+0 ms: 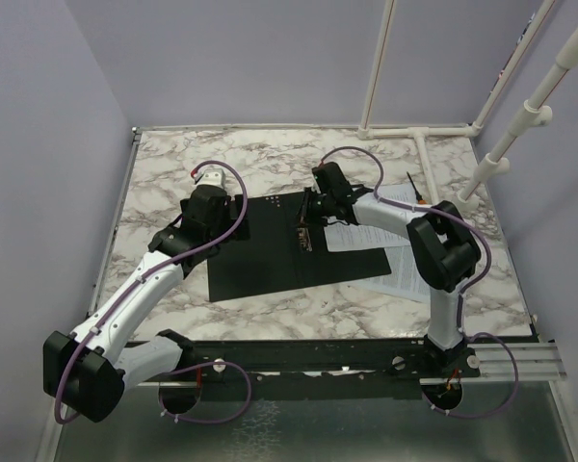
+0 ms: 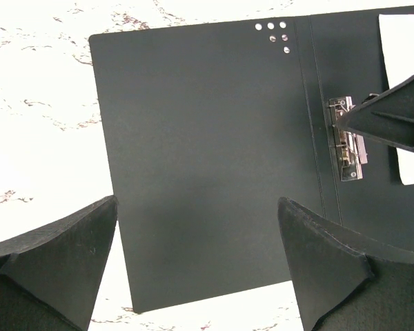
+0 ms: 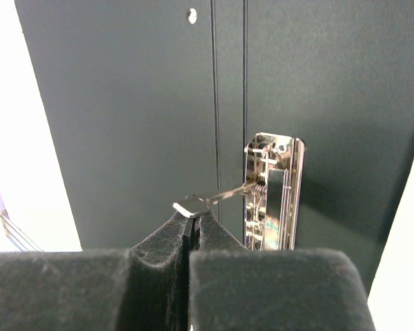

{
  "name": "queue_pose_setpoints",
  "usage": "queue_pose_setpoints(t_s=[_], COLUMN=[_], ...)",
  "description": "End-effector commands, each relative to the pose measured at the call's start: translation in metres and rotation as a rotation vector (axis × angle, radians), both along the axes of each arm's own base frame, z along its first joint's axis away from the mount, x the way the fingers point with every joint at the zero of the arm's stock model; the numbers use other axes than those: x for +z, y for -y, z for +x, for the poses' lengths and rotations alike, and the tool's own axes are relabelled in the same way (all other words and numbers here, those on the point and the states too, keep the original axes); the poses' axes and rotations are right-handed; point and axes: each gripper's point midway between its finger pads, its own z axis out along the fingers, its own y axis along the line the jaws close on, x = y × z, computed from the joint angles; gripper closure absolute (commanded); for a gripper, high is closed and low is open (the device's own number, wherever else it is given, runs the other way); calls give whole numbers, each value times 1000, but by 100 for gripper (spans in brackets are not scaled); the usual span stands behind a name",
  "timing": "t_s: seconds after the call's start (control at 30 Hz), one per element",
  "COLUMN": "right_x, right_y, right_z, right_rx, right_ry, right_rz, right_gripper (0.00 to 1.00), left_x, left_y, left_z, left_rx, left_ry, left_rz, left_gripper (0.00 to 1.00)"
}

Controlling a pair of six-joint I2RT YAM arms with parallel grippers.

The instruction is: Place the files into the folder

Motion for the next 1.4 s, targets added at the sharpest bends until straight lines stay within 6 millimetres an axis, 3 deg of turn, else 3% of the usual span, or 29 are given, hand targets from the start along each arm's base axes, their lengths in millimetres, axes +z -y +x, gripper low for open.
queue_pose_setpoints(t_s=[0.0, 0.3, 0.53, 0.7, 0.93, 1.07, 1.23, 1.37], right_x=[-6, -6, 14, 31, 44, 42, 37, 38], right_y=[2, 1, -1, 10, 43, 71, 102, 124], right_z=[15, 36, 37, 31, 3, -14, -32, -43], right_rx=[-10, -17, 13, 12, 2, -36, -87, -141], right_ry=[10, 30, 74, 115, 159, 174, 181, 190], right_rz=[-26, -17, 1, -25, -91, -169, -256, -307], right_gripper=[100, 99, 100, 98, 84, 65, 51, 36], left_x=[2, -2, -5, -5, -7, -9, -11, -13], left_y=[-9, -9, -8, -7, -6, -3, 1, 19], left_z=[2, 2, 2, 2, 1, 1, 0, -2], left_rx=[30, 31, 30, 25, 18, 6, -10, -89], left_ry=[22, 11, 4, 1, -7, -17, -26, -46], left_rz=[25, 28, 29, 28, 23, 17, 4, -46], left_gripper=[1, 1, 1, 1, 1, 1, 1, 1])
